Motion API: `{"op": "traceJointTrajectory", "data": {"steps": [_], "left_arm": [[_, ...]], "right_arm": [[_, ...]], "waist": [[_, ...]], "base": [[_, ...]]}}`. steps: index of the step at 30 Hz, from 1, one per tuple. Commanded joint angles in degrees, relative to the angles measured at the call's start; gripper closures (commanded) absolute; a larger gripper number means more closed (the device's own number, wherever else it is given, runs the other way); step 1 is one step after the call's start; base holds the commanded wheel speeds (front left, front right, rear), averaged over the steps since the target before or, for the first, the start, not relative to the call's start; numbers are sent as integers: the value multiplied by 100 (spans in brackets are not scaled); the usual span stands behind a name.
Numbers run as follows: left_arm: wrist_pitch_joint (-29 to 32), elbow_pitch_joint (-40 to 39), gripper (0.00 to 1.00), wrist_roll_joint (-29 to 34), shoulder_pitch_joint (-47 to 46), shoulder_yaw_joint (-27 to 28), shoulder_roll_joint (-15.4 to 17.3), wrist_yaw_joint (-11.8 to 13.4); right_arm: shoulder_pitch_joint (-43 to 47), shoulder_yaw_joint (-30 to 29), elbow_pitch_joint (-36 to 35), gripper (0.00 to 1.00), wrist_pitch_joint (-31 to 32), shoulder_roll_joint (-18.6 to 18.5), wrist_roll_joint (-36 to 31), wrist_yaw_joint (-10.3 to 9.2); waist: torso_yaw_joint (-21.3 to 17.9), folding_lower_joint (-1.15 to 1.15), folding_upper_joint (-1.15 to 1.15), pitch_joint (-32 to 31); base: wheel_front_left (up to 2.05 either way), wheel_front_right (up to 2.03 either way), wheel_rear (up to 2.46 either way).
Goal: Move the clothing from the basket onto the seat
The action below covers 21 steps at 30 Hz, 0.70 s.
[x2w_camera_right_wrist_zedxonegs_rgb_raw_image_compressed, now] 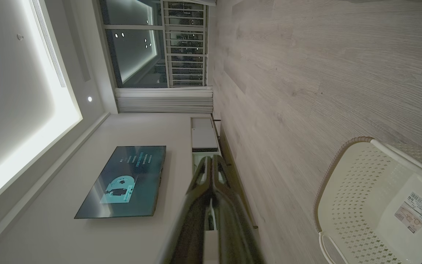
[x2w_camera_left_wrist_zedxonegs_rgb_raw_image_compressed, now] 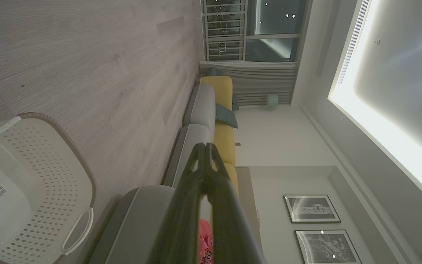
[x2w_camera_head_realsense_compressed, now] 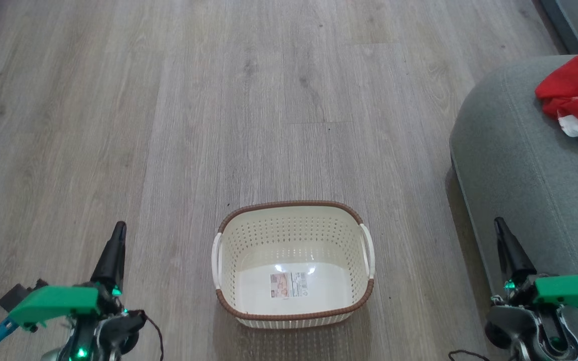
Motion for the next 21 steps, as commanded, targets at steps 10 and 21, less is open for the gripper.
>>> {"op": "traceJointTrajectory", "data": {"steps": [10, 21], "left_arm": [[45, -197, 100, -37, -168, 194, 49, -53], [45, -197, 100, -37, -168, 194, 49, -53]], "right_arm": [[-323, 104, -220, 100, 18, -53, 33, 0], [-323, 104, -220, 100, 18, -53, 33, 0]], "waist": [[0, 0, 0, 0], [0, 0, 0, 0]], "base": [[0, 0, 0], [0, 0, 0]]}}
